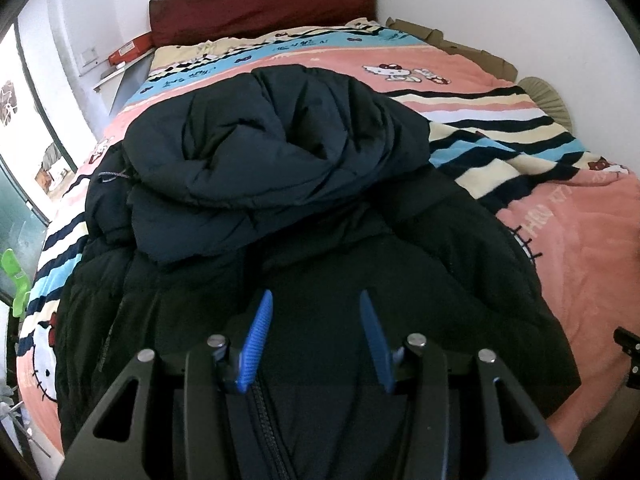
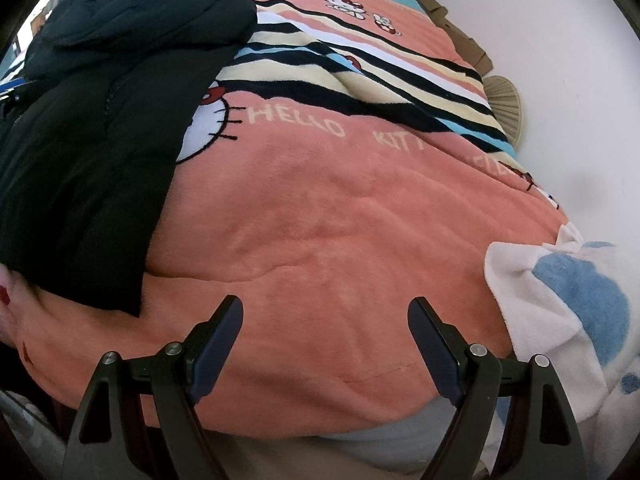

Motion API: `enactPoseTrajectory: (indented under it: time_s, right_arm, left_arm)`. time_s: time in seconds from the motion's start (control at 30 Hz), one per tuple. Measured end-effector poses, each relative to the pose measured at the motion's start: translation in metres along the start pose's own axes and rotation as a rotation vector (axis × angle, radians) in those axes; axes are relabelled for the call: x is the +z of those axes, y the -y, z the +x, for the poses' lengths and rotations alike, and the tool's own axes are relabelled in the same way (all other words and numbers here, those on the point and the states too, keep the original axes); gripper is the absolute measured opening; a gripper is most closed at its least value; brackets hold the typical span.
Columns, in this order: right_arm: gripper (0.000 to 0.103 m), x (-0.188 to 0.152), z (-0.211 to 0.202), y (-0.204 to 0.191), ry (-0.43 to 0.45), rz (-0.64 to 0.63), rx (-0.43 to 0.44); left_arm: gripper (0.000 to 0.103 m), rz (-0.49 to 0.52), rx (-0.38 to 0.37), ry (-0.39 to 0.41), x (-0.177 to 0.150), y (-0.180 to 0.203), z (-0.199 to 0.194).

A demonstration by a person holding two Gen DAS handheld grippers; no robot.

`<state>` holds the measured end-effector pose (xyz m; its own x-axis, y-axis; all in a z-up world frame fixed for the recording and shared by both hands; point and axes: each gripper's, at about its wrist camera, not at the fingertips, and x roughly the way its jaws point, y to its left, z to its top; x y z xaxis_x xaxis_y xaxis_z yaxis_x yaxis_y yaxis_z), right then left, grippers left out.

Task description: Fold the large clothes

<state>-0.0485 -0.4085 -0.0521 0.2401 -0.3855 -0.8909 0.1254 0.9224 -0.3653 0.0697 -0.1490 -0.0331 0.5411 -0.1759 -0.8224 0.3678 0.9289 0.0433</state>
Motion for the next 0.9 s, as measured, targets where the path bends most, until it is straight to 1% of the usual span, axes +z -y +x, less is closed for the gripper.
enactPoseTrajectory:
  time_s: [0.47, 0.9]
  right_arm:
    - [0.083, -0.0029, 0.0061, 0.0074, -0.018, 0.013, -0.012]
    - [0.083, -0.0012, 0.0100, 0.0085, -0.036, 0.009, -0.032]
  left_arm:
    - [0.044, 0.010, -0.009, -0.005, 0.0022, 0.0047, 0.0057]
    - [0.044, 0.000, -0.012, -0.004, 0.0032, -0.0021, 0.0097]
